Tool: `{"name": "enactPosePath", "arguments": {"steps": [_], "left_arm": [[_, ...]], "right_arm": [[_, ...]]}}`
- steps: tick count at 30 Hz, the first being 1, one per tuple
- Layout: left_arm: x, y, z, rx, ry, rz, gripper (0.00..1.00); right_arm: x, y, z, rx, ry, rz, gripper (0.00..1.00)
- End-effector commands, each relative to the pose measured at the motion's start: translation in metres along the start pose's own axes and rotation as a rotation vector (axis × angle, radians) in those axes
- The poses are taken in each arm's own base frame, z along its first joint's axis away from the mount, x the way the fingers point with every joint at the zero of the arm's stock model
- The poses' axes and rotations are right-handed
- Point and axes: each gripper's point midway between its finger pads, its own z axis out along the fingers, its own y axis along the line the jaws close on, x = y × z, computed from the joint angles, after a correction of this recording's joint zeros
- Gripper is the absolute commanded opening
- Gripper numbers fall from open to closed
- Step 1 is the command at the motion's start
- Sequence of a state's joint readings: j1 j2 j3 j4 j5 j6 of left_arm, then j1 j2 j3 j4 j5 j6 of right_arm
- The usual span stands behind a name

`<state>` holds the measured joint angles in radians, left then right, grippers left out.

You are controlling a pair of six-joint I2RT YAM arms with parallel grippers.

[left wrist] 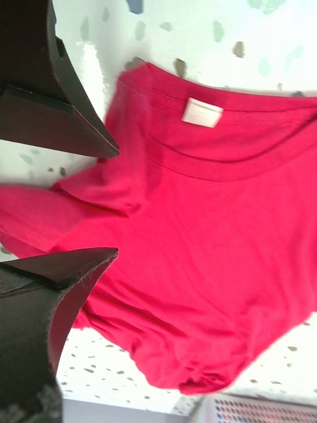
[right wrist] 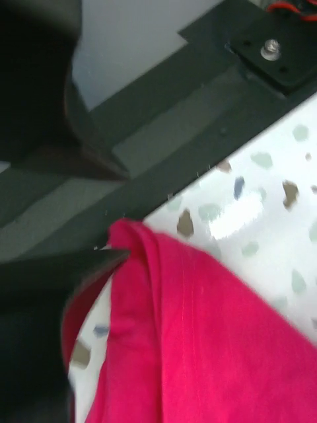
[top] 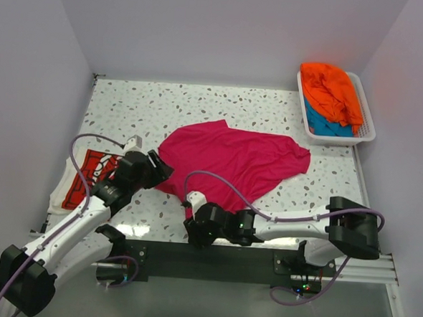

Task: Fold and stack the t-shirts
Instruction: Flatten the tshirt out

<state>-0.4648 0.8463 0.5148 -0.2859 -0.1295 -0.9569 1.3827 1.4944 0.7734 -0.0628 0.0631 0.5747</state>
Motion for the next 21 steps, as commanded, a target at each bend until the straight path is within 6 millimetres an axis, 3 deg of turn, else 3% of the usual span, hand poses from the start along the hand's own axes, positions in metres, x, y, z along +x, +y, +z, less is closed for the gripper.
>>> {"name": "enactPosePath", "arguments": {"steps": [1,3,4,8,14,15,21], "left_arm": [[0.026,0.016,-0.008,-0.003,0.101,0.06,0.61],[0.041,0.018,-0.013,0.021,0.15,0.09,0.59],[0.046,0.02,-0.014,0.022,0.162,0.098,0.58],[0.061,0.02,-0.021,0.044,0.194,0.145,0.54],[0.089,-0.015,-0.021,0.077,0.232,0.32,0.51],[0.1,-0.029,-0.021,0.07,0.232,0.404,0.52],[0.144,-0.06,-0.013,-0.013,0.227,0.629,0.53]], "right_arm": [[-0.047,-0.017,-0.027,0.115,-0.201,0.049,0.52],[-0.052,-0.032,-0.044,0.199,-0.226,0.072,0.59],[-0.066,-0.042,-0.062,0.259,-0.299,0.092,0.6],[-0.076,-0.079,-0.095,0.43,-0.377,0.142,0.58],[-0.083,-0.119,-0.105,0.516,-0.37,0.214,0.52],[-0.084,-0.123,-0.108,0.512,-0.375,0.23,0.51],[-0.084,-0.17,-0.132,0.61,-0.403,0.332,0.49]]}}
